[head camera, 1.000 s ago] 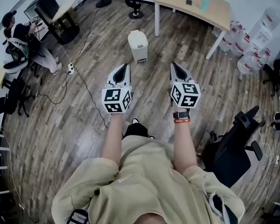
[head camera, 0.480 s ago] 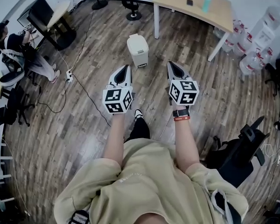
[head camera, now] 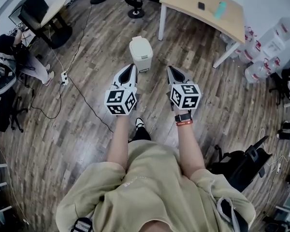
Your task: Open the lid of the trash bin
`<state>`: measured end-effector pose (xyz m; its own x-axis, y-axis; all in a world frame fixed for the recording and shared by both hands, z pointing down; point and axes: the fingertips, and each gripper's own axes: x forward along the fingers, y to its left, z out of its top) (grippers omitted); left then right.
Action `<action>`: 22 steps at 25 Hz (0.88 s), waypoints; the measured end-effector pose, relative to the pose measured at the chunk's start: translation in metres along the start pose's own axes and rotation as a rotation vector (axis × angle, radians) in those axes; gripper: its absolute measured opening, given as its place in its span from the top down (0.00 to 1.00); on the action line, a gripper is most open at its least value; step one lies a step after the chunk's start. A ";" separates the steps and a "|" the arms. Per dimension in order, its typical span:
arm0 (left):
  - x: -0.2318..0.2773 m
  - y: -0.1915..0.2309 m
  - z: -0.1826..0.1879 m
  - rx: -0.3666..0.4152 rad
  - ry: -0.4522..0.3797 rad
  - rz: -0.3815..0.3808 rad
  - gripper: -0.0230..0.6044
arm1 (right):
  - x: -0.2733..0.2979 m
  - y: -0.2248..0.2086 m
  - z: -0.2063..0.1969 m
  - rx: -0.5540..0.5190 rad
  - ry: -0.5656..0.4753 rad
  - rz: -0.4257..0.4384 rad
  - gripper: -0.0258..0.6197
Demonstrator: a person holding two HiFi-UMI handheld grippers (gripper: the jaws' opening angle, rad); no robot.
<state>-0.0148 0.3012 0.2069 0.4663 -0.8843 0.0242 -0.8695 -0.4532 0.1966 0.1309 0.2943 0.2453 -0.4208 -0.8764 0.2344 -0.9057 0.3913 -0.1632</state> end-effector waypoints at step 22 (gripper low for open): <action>0.168 0.212 -0.031 0.018 0.093 0.058 0.92 | 0.269 -0.016 -0.005 0.008 0.134 0.017 0.94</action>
<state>-0.1161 0.0604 0.2826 0.4276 -0.8951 0.1265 -0.8979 -0.4043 0.1743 0.0319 0.0534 0.3159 -0.4399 -0.8239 0.3573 -0.8981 0.4032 -0.1759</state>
